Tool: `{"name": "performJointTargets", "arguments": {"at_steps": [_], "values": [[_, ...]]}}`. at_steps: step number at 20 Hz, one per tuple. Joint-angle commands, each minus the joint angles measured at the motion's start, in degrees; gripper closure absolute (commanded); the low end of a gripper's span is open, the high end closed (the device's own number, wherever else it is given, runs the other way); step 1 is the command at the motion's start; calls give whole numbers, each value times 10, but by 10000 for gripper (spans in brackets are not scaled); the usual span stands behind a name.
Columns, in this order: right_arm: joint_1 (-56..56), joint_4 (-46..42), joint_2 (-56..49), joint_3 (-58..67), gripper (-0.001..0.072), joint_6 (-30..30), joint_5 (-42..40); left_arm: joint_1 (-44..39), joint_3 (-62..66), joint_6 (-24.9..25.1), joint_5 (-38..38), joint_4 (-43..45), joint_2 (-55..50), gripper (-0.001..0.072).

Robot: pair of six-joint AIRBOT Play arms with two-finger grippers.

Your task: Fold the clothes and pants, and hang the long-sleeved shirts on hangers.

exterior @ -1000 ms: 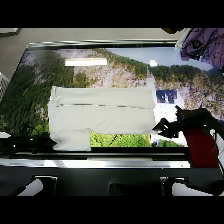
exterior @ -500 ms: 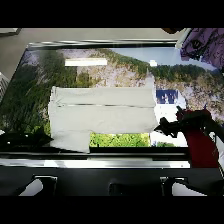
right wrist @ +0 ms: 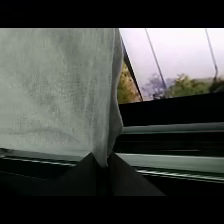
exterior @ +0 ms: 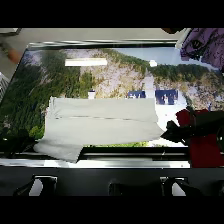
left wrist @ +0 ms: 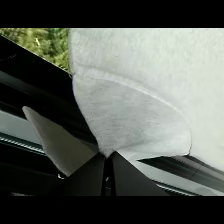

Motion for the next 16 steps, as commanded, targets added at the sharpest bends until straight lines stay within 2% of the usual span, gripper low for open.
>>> {"name": "performJointTargets", "arguments": {"at_steps": [1,4,7,11,16], "values": [[0,0,33,10,683,24,-8,1,3,-19,-7,-33,25,688],[1,30,2,51,683,-10,47,-6,17,-3,57,-84,-32,688],[63,24,-66,116,683,-35,106,-50,68,10,125,-90,-118,688],[118,-52,-172,216,683,16,177,-115,187,11,193,-91,-266,689],[117,-54,-267,289,682,17,196,-157,360,13,197,-90,-452,689]]}}
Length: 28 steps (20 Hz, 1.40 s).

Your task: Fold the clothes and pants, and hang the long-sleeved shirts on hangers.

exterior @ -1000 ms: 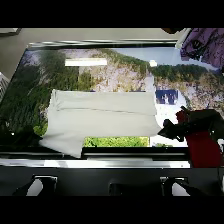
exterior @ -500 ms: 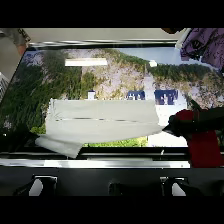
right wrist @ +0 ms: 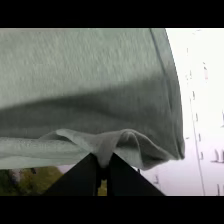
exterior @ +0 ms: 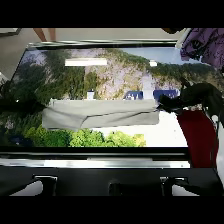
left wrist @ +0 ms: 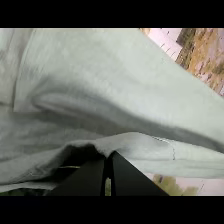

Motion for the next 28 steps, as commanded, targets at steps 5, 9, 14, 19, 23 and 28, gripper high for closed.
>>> {"name": "performJointTargets", "arguments": {"at_steps": [5,9,14,19,23,28], "values": [[6,14,-111,73,682,7,94,-30,217,2,16,-1,-230,688],[7,31,-148,73,680,7,122,-36,249,17,18,-1,-295,687],[-3,46,-166,98,461,7,72,-33,255,15,29,2,-312,291],[-115,58,-169,180,241,-9,-41,-18,324,5,-11,132,-262,290],[-144,111,-215,180,166,-103,-120,-34,339,-1,-8,264,-197,291],[-104,142,-277,179,167,-129,-116,-66,339,-1,-12,322,-153,290]]}}
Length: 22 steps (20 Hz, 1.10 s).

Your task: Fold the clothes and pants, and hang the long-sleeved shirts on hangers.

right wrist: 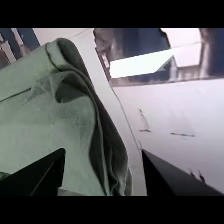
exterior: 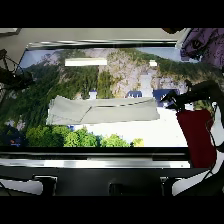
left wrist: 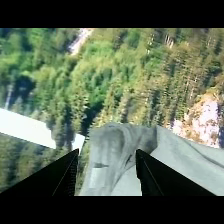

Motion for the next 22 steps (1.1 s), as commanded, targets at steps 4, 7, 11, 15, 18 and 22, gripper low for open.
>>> {"name": "performJointTargets", "arguments": {"at_steps": [4,7,11,15,18,22], "values": [[78,29,-66,1,210,-24,-12,-35,3,-7,-2,51,28,290],[101,27,-51,1,640,-43,10,-53,2,-21,-2,45,26,295],[100,-24,46,1,682,44,29,-93,0,-34,0,-92,-8,687],[100,-99,155,1,682,130,3,-199,0,-57,27,-202,-94,688],[100,-144,223,1,682,185,-24,-310,0,-62,82,-258,-152,688],[100,-159,283,1,682,219,-59,-440,0,-78,198,-373,-202,689]]}}
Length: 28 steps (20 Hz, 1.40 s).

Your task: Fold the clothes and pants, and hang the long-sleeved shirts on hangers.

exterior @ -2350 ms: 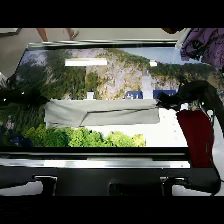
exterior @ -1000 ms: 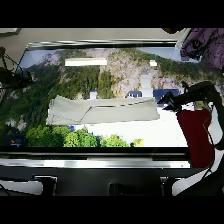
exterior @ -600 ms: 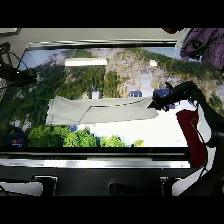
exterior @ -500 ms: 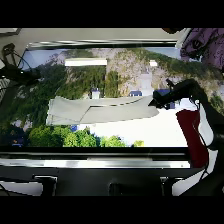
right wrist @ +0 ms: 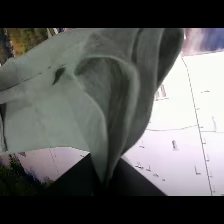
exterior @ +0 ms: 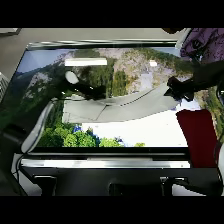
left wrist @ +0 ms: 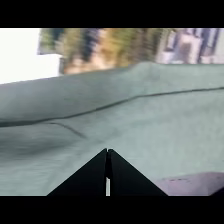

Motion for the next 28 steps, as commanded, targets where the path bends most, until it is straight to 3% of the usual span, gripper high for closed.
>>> {"name": "performJointTargets", "arguments": {"at_steps": [1,6,11,14,19,24,28], "values": [[0,-31,57,1,682,42,-33,-119,0,-17,128,-127,-49,689],[0,-59,84,12,682,58,-47,-217,0,-17,250,-250,-97,689],[0,-71,84,45,682,65,-44,-238,2,-12,292,-285,-113,688],[0,-88,83,45,682,72,-44,-193,2,-12,242,-272,-92,690],[16,-48,83,45,682,127,-14,-41,2,-15,93,-101,25,690],[161,-55,66,45,682,222,75,138,2,-14,-101,28,172,688],[305,-76,7,45,682,292,178,237,2,-11,-172,100,240,688]]}}
